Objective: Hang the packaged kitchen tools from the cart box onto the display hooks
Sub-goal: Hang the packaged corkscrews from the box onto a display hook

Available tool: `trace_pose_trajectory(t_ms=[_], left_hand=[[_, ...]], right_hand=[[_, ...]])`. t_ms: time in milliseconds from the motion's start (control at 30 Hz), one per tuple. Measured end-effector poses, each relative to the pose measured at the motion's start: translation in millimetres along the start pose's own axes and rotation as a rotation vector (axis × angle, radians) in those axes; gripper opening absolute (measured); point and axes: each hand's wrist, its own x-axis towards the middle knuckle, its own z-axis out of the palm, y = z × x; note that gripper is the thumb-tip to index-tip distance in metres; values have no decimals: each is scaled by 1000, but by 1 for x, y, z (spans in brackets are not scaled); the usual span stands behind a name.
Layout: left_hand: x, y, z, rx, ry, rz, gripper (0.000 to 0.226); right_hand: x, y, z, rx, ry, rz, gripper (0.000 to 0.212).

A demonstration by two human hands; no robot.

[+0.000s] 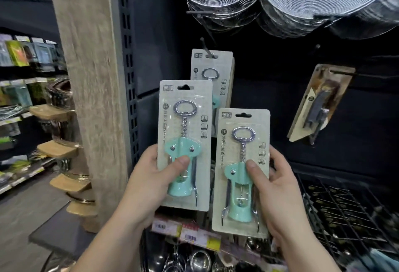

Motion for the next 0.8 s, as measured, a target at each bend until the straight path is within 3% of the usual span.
trace_pose_trajectory(t_ms=[267, 567, 800], left_hand=[[15, 27, 6, -32, -20, 132, 56], [35, 52, 25, -9, -36, 189, 29], [46, 48, 29, 29, -31, 157, 26]], right_hand=[[3, -9, 5, 18, 2, -39, 40], [9, -9, 3, 41, -2, -24, 39], [10, -6, -2, 50, 1, -9, 40]])
